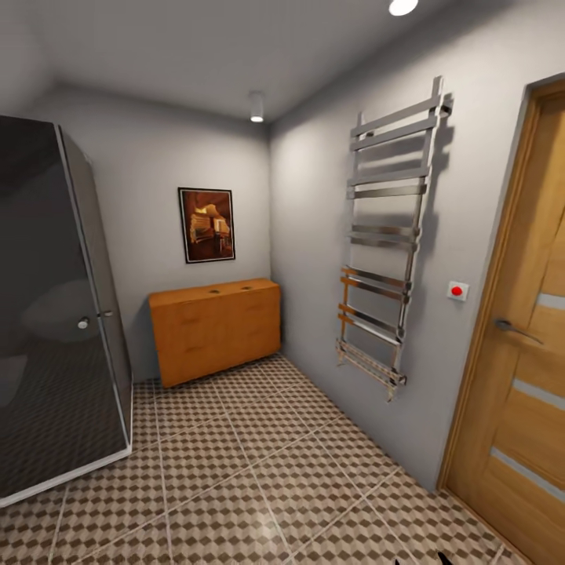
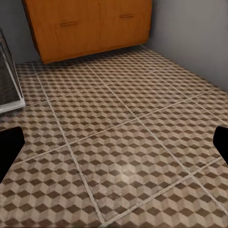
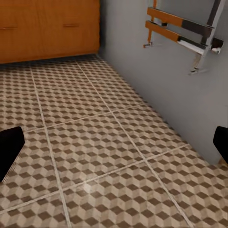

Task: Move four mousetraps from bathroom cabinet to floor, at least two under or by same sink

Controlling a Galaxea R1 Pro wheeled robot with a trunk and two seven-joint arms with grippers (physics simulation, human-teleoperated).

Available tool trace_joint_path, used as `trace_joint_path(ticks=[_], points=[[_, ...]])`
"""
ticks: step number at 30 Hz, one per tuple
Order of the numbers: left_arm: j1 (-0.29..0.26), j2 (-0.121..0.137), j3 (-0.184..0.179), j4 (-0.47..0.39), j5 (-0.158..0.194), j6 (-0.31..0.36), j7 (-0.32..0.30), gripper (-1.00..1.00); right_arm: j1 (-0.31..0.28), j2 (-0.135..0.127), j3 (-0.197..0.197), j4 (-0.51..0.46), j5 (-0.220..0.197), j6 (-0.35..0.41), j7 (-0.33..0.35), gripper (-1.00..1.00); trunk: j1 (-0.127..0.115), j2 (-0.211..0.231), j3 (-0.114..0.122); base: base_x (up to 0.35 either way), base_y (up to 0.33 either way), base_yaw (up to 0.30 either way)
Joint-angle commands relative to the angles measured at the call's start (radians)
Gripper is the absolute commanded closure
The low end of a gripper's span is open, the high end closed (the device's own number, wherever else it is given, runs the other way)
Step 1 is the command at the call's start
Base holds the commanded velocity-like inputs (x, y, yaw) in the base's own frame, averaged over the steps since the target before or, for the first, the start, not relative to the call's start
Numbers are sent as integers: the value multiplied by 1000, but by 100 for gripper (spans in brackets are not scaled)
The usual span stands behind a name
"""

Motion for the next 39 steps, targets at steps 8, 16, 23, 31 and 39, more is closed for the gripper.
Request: trace_joint_path(ticks=[8,16,23,31,39], points=[[-1,0,2,1,9,-1,-10,-100,0,0,8,0,-11,-3,4,-100,0,-1,0,0,0,290],[-1,0,2,1,9,-1,-10,-100,0,-1,8,0,-11,-1,4,-100,0,-1,0,0,0,156],[-1,0,2,1,9,-1,-10,-100,0,-1,8,0,-11,0,4,-100,0,-1,0,0,0,24],[-1,-9,2,1,9,-1,-9,-100,0,-1,8,0,-11,0,4,-100,0,-1,0,69,0,3],[-1,-11,2,1,9,-1,-9,-100,0,-1,8,0,-11,0,4,-100,0,-1,0,290,0,0]])
